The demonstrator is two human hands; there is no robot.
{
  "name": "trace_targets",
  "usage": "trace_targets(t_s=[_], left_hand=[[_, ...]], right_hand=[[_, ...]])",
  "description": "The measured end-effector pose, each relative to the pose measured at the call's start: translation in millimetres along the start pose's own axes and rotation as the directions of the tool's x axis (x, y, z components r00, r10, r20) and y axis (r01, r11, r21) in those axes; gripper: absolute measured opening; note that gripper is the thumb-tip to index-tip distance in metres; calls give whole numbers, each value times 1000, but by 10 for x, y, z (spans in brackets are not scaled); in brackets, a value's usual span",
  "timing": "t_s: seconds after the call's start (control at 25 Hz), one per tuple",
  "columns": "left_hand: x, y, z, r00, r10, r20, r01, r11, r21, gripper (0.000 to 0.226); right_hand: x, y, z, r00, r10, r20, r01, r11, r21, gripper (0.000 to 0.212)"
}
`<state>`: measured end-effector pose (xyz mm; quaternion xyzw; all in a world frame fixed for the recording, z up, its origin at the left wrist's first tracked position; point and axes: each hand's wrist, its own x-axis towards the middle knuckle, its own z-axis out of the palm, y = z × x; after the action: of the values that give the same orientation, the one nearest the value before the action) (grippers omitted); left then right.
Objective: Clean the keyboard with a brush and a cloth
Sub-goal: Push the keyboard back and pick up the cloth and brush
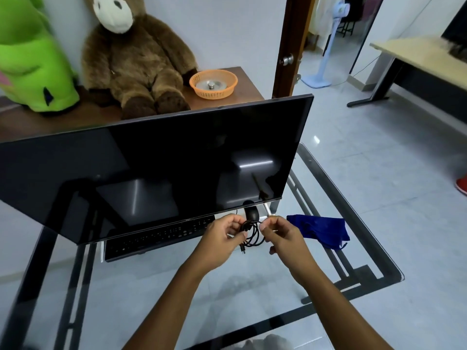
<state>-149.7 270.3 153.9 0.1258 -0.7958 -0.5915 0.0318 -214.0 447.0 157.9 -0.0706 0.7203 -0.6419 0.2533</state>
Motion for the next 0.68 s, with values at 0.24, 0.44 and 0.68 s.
trace_targets(t_s=[0.24,0.44,0.68], left_hand=[[180,-541,200,940,-323,-114,288,926,-244,15],[558,-1001,310,835,-540,-104,510,831,-220,21],[1233,-1510,497,687,-669,-284,589,741,-323,20]], right_hand=[[303,367,100,983,174,62,-180,978,108,18],[817,750,276,962,273,-1,-272,959,79,13],[1493,1331,274,899,348,-265,-398,903,-163,38]])
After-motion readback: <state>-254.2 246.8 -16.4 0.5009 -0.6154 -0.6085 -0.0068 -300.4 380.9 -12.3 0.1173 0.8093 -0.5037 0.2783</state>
